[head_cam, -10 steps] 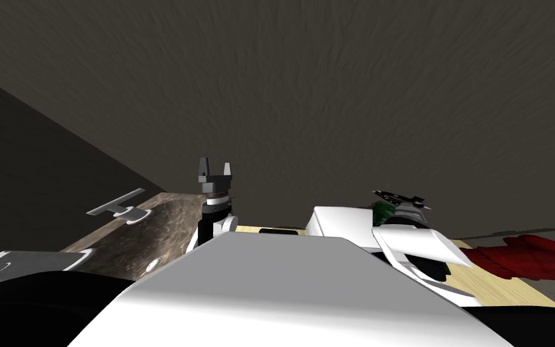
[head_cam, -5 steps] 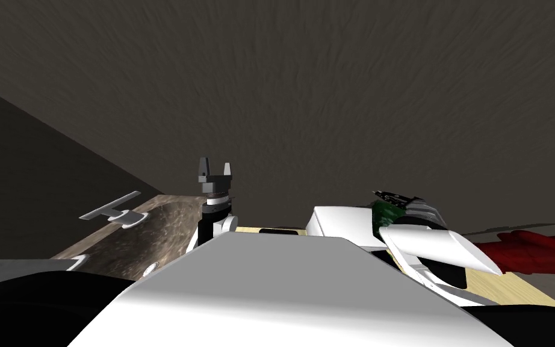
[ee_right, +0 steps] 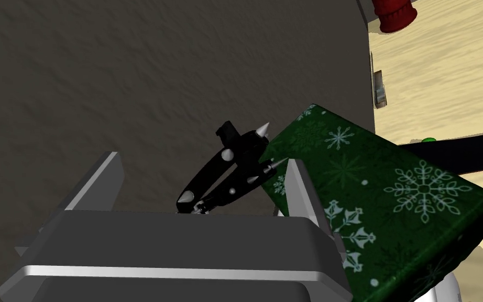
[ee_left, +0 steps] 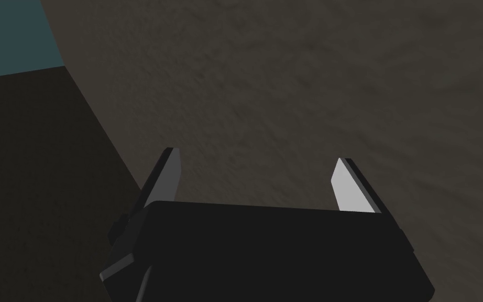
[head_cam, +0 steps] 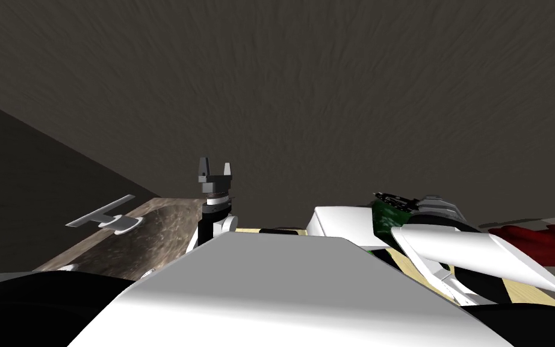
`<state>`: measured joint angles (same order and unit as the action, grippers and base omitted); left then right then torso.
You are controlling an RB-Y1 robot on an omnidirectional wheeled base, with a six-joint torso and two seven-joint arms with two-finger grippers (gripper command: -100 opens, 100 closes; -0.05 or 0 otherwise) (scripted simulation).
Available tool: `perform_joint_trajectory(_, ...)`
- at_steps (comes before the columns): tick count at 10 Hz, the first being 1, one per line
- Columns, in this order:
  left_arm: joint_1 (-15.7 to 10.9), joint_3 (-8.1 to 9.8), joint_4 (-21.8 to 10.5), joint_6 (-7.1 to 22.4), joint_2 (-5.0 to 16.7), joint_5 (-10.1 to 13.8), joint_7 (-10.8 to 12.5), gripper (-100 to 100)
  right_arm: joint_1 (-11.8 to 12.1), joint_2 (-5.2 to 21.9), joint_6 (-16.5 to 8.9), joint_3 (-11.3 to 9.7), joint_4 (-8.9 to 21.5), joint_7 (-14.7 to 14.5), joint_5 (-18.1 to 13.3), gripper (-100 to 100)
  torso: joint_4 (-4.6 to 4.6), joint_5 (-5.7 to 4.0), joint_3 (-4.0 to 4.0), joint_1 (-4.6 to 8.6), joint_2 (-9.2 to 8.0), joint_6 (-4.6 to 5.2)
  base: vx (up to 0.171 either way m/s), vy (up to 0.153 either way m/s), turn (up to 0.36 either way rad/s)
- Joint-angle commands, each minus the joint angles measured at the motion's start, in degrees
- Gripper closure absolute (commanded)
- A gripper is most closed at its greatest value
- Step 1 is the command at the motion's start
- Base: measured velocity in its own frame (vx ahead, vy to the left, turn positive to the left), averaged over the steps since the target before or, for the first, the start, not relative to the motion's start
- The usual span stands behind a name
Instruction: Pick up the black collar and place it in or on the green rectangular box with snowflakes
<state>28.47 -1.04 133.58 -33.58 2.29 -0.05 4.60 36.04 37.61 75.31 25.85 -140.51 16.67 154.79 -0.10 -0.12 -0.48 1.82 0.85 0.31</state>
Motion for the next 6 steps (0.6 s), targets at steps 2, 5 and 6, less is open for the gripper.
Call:
perform_joint_trajectory(2, 0.0, 0.0, 0.0, 0.0, 0.0, 0.0, 0.0, 0, 0.48, 0.85, 1.17, 0.68, -1.7, -0.45, 1.09, -100, 0.0, 0.0, 0.0, 0.0, 0.0, 0.0, 0.012, 0.014, -0.023)
perform_joint_trajectory(5, 0.0, 0.0, 0.0, 0.0, 0.0, 0.0, 0.0, 0, 0.51, 0.92, 1.43, 0.74, -1.88, -0.55, 1.19, 0, 0.01, -0.03, 0.03, 0.1, -0.05, -0.01, 0.0, 0.0, 0.0)
perform_joint_trajectory(6, 0.0, 0.0, 0.0, 0.0, 0.0, 0.0, 0.0, 0, 0.51, 0.92, 1.43, 0.74, -1.88, -0.55, 1.19, 0, 0.01, -0.04, 0.03, 0.1, -0.05, -0.01, 0.0, 0.0, 0.0)
